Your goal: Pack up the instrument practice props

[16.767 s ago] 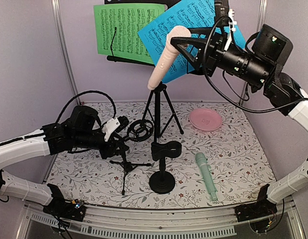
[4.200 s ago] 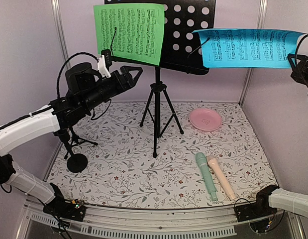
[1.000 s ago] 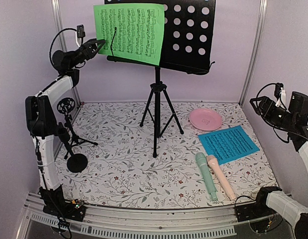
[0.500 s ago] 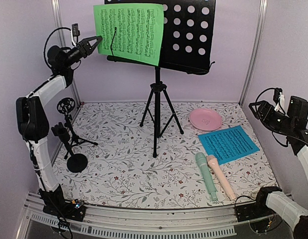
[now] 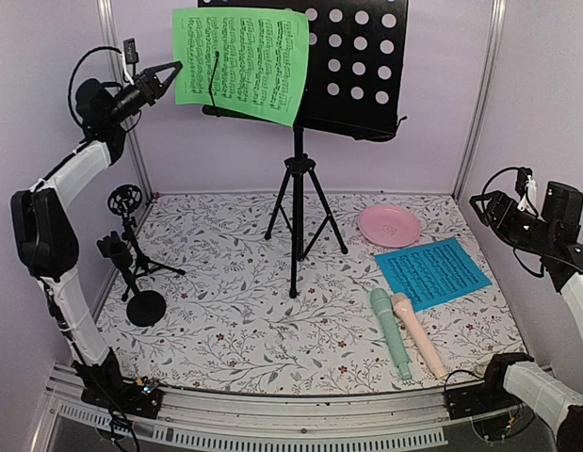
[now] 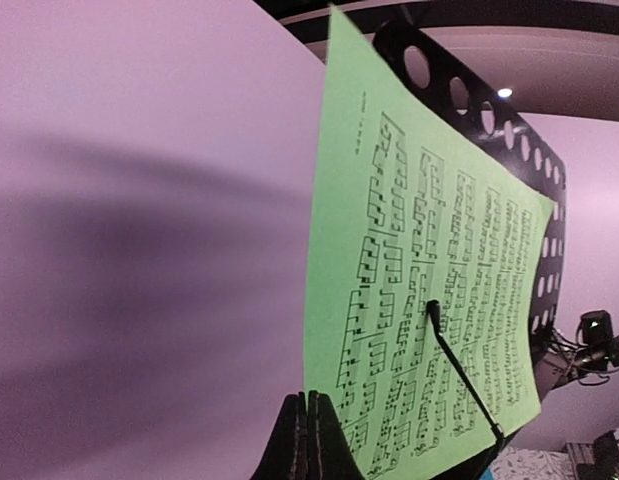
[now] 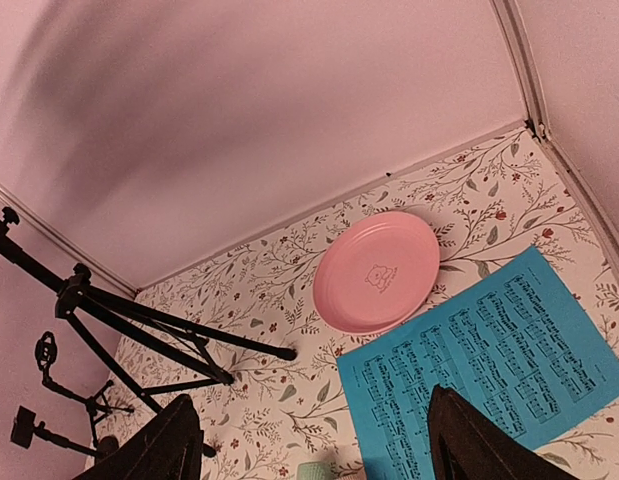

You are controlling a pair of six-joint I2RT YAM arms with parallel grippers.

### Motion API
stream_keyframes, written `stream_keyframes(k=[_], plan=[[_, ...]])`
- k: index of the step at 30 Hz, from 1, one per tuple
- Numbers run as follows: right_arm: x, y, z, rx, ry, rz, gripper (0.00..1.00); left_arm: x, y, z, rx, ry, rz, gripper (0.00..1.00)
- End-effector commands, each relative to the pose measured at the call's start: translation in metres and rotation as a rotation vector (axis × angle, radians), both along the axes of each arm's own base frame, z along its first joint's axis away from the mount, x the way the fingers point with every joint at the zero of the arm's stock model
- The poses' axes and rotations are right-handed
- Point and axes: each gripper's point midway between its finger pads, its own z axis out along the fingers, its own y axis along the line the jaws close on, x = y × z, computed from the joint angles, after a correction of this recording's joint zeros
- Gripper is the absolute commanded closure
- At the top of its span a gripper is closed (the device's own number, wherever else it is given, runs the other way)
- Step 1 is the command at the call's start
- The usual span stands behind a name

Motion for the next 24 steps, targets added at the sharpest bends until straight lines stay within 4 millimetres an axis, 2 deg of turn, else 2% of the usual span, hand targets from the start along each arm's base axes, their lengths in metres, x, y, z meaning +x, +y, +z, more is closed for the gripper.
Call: stream_keyframes(k=[1,4,8,10,15,18,24], plan=[[0.002,0.003,0.001,0.015,-0.02,0.016,0.21,0.008,0.043,0.016,0.007,0.05,0.327,1.0],[0.004,0.004,0.0,0.025,-0.023,0.021,0.2,0.018,0.092,0.008,-0.004,0.164,0.568,1.0],[0.007,0.005,-0.002,0.033,-0.026,0.027,0.2,0.009,0.132,0.002,0.019,0.235,0.725,1.0],[0.009,0.005,-0.002,0.033,-0.028,0.031,0.21,0.003,0.143,-0.001,0.034,0.262,0.782,1.0],[0.014,0.007,0.002,0.031,-0.043,0.048,0.21,-0.011,0.151,-0.01,0.075,0.297,0.842,1.0],[0.016,0.009,0.005,0.028,-0.057,0.059,0.21,-0.019,0.163,-0.016,0.1,0.347,0.93,1.0],[0.019,0.011,0.009,0.019,-0.076,0.082,0.21,-0.055,0.18,-0.034,0.189,0.431,1.067,1.0]])
